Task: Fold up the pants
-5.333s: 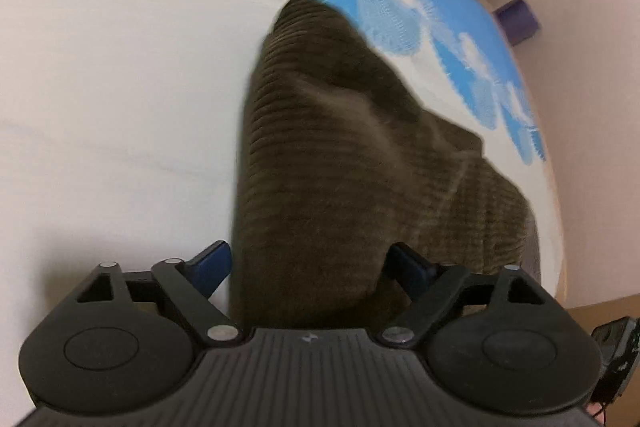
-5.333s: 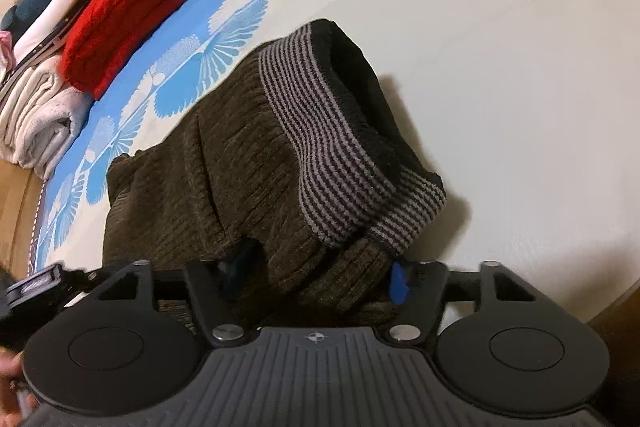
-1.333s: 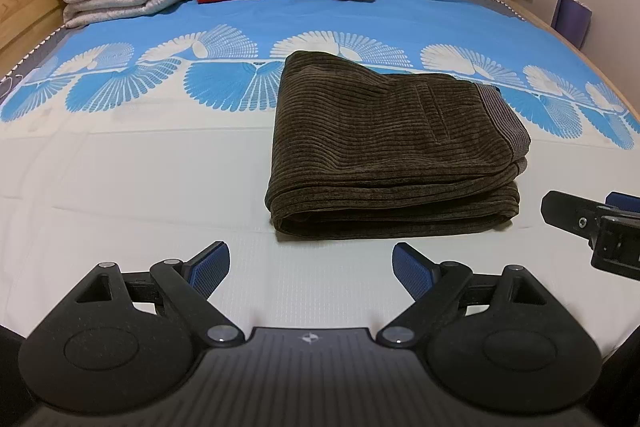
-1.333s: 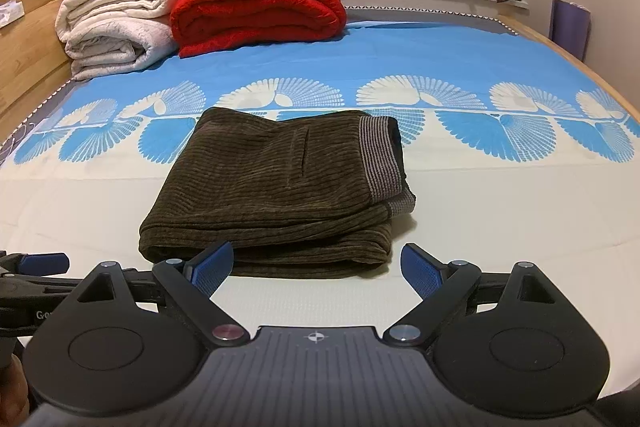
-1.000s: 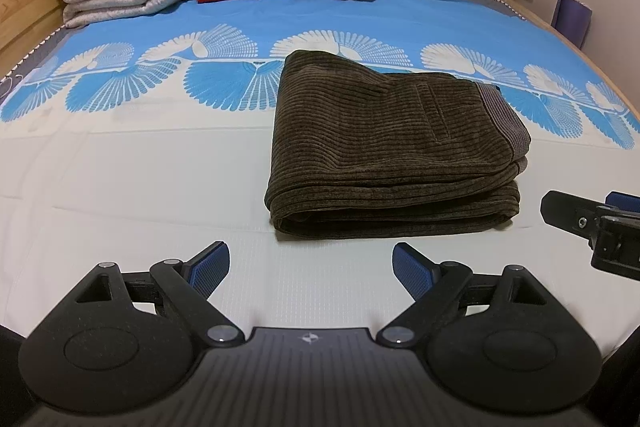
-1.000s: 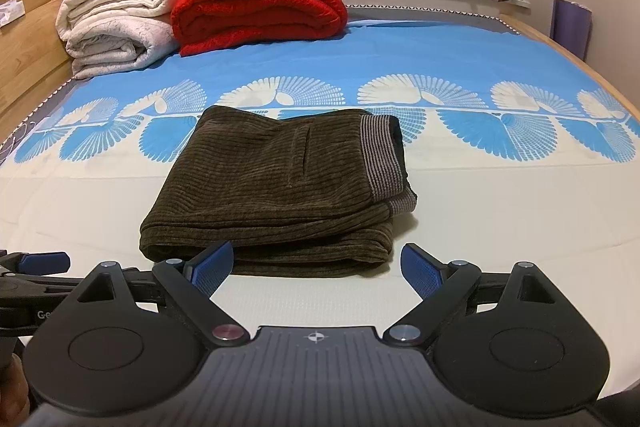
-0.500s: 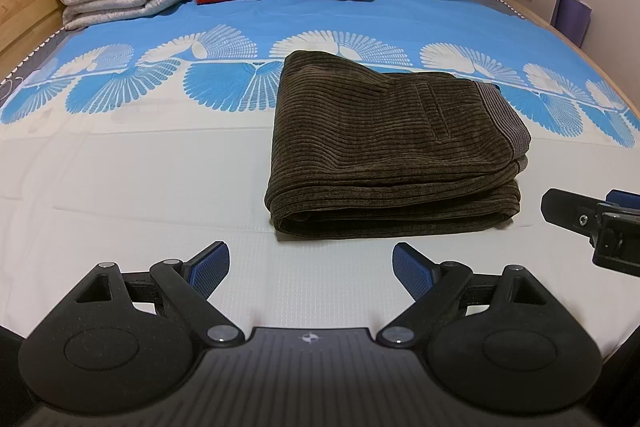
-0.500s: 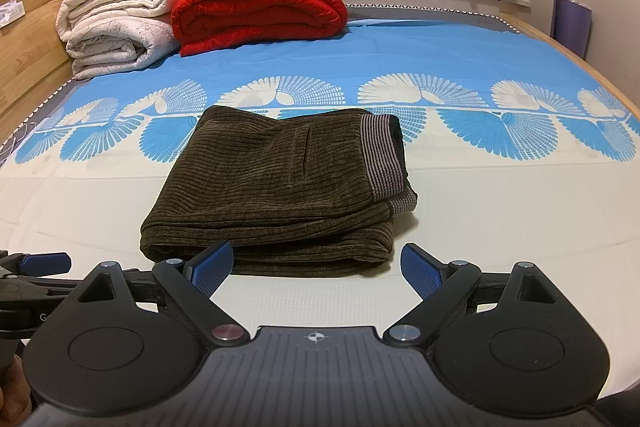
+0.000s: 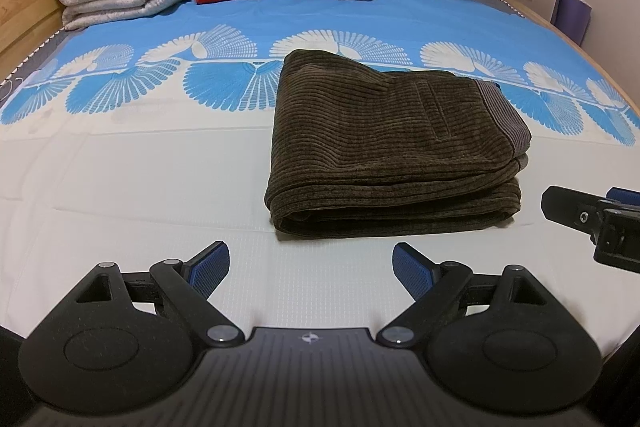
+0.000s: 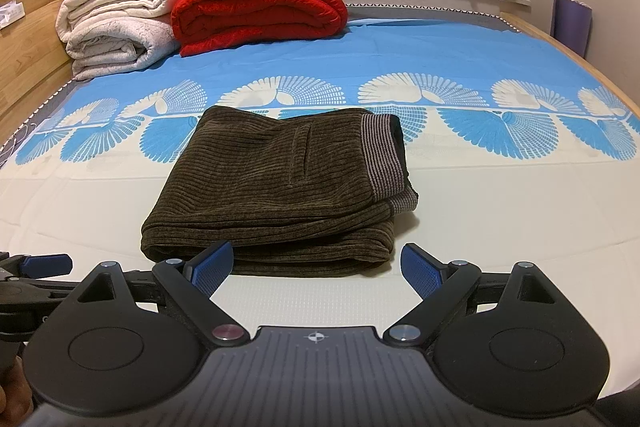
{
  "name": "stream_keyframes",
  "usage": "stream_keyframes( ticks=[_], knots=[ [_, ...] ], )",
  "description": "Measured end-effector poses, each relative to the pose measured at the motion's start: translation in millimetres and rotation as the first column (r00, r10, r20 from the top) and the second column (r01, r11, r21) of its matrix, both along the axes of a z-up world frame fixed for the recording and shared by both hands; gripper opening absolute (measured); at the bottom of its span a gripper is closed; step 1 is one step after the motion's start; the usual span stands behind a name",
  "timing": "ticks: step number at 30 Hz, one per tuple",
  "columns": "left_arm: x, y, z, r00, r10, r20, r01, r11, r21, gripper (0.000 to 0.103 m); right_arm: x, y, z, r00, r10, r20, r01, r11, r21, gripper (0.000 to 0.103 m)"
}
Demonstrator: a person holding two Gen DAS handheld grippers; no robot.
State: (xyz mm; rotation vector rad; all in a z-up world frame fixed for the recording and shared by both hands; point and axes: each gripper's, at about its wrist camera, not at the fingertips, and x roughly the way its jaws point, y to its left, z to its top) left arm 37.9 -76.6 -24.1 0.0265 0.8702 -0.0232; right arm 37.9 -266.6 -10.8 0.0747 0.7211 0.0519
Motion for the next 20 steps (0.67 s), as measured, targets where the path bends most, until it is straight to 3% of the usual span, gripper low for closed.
stream_keyframes(
  ticks=[20],
  knots=[
    [0.5, -0.6, -3.4, 1.0, -0.003, -0.007, 0.003, 1.0, -0.001, 0.093, -0.4, 0.9, -3.7, 1.0, 0.005, -0.005, -0.005, 1.0, 0.0, 0.092]
  ],
)
